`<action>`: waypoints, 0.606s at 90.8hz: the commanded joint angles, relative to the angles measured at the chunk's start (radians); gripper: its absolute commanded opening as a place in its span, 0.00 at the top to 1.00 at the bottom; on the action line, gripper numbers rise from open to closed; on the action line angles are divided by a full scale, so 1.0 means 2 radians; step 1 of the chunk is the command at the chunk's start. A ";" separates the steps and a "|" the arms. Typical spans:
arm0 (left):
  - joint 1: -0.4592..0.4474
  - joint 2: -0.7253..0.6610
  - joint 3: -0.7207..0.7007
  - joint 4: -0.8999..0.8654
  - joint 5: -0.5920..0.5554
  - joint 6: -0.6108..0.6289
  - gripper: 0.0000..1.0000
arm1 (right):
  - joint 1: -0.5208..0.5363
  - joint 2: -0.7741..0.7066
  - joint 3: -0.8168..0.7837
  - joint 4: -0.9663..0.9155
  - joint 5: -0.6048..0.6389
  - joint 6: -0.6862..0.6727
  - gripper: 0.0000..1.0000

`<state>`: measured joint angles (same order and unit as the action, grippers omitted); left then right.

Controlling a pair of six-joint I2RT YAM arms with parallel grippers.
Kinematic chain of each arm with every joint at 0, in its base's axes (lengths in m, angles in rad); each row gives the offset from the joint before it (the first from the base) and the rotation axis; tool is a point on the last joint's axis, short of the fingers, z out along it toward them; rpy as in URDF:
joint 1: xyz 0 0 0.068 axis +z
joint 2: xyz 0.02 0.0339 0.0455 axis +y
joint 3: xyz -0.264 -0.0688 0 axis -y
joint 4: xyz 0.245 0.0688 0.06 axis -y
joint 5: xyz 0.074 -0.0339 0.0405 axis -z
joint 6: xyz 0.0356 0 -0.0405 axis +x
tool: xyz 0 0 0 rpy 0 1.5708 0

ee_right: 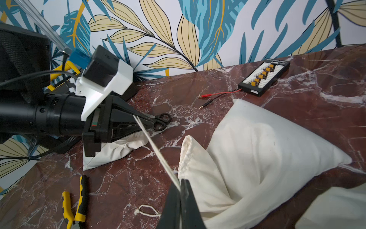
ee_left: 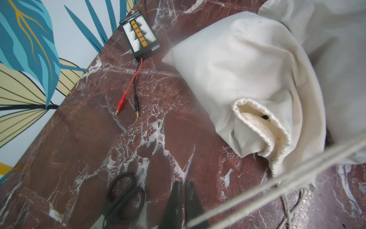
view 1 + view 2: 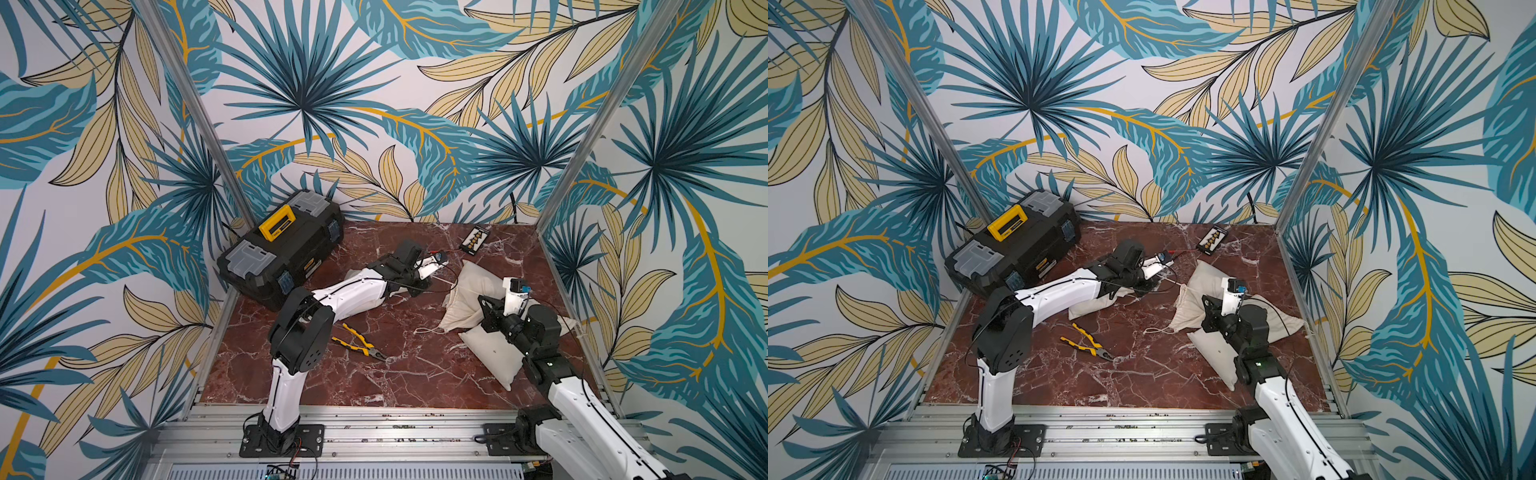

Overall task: Close the soil bag
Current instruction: Place the soil bag at the center of the board.

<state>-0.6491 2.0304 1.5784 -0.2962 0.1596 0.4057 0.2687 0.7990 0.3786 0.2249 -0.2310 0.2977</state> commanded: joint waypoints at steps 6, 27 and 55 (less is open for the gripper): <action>0.225 0.010 -0.040 -0.110 -0.325 -0.062 0.95 | -0.063 0.021 0.007 0.090 0.124 0.023 1.00; 0.245 -0.028 -0.068 -0.097 -0.333 -0.082 0.97 | -0.038 0.167 0.087 0.120 0.010 -0.004 1.00; 0.278 -0.049 -0.088 -0.080 -0.379 -0.098 0.90 | 0.031 0.271 0.188 0.054 -0.010 -0.041 0.57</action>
<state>-0.1425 1.9278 1.4330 -0.3424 -0.3054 0.2531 0.3035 1.3308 0.7406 0.3946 -0.3305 0.2459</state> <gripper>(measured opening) 0.080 0.387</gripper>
